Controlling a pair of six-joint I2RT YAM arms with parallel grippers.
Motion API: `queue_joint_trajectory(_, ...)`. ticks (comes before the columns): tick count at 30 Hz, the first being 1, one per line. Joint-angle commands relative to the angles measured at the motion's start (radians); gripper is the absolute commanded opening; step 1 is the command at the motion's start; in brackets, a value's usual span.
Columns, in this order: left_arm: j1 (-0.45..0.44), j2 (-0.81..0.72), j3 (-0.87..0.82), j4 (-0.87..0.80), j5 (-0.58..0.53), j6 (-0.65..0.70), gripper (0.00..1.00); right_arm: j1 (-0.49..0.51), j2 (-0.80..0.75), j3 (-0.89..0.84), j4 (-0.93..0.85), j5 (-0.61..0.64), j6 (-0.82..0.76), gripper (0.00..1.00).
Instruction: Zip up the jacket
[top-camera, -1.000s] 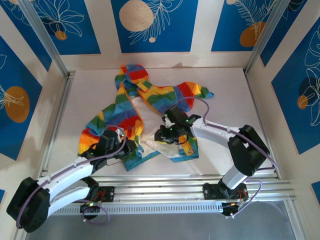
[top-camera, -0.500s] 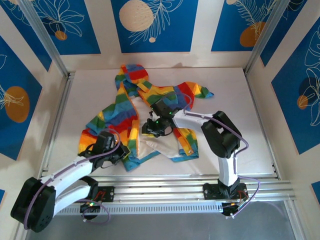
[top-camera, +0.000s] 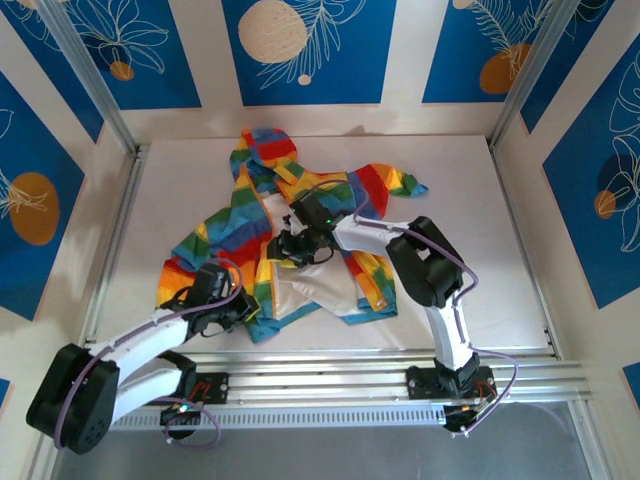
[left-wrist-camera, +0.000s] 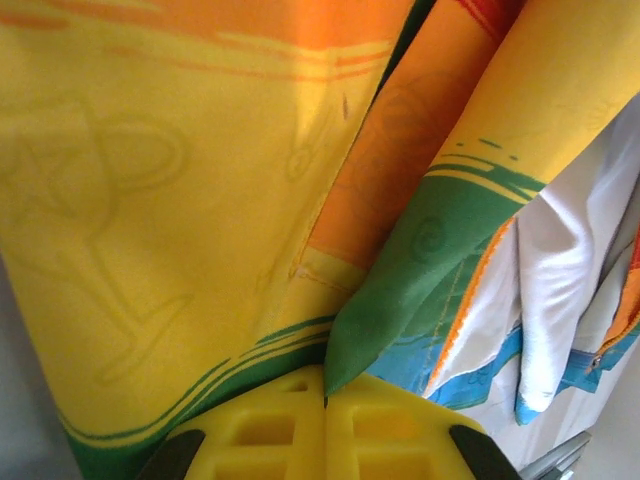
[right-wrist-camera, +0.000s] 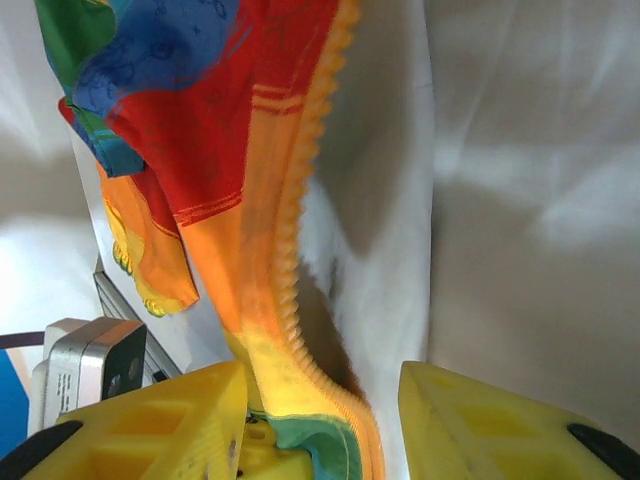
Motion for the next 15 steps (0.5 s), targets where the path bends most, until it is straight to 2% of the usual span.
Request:
queue_joint_trajectory(1,0.013,0.027,0.02,-0.013,0.041,0.049,0.0,0.004,0.048,0.051,0.008,-0.085,-0.027,0.45)
queue_joint_trajectory(4,0.013,0.053,0.038,-0.008,0.062,0.068,0.0,0.004,0.045,0.062,0.005,-0.094,-0.034,0.42)
queue_joint_trajectory(8,0.013,0.09,0.081,-0.028,0.089,0.109,0.0,0.007,-0.003,0.046,0.002,-0.078,-0.059,0.27)
queue_joint_trajectory(15,0.013,0.12,0.193,-0.14,0.093,0.209,0.0,0.009,-0.05,0.051,-0.045,-0.077,-0.112,0.1)
